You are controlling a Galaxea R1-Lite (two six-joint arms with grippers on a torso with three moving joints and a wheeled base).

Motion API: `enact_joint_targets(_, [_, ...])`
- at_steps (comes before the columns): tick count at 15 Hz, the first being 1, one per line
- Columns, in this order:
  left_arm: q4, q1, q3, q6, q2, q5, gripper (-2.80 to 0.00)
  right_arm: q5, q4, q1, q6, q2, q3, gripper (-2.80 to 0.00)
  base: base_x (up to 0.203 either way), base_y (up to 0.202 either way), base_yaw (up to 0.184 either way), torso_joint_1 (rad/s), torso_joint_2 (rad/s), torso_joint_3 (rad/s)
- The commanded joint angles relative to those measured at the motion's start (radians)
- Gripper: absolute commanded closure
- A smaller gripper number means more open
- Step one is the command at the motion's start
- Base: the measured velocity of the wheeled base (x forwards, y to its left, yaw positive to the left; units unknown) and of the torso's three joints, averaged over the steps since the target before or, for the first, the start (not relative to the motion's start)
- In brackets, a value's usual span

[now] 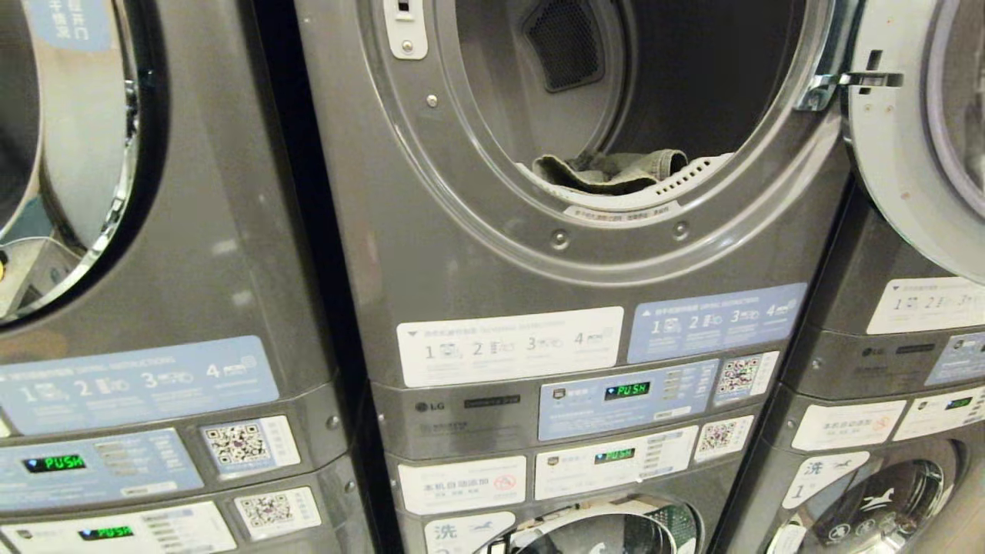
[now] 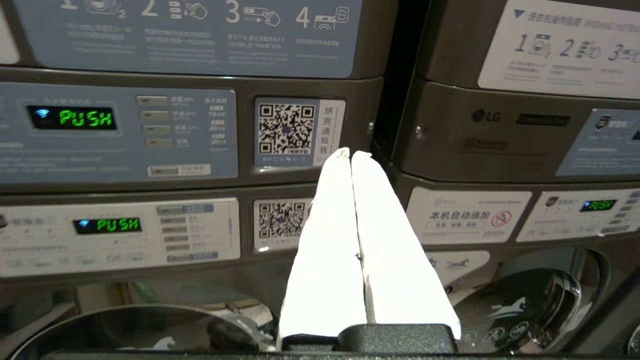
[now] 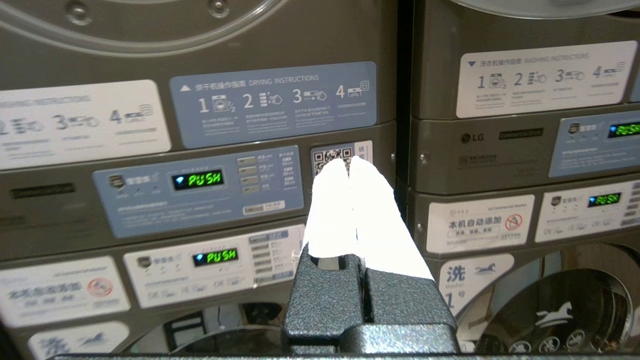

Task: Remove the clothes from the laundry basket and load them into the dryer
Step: Close the dryer

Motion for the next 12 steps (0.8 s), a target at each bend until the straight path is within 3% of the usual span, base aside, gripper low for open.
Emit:
enact_joint_targets(1, [-0.001,0.000,0.014,-0.001,0.000,0.001,0.00,0.000,-0.002,0.001,0.001,0.001,0.040,0.00,-0.195,0.000,0.001,-0.001,0.00,0.001])
enact_joint_targets(9, [-0.001,0.000,0.014,0.000,0.000,0.001,0.00,0.000,-0.002,0.001,0.001,0.001,0.040,0.00,-0.197,0.000,0.002,0.003,0.00,0.003])
enact_joint_targets(12, [-0.002,0.000,0.014,0.001,0.000,0.002,0.00,0.000,-0.002,0.001,0.001,0.001,0.040,0.00,-0.084,0.000,0.000,-0.001,0.00,0.001])
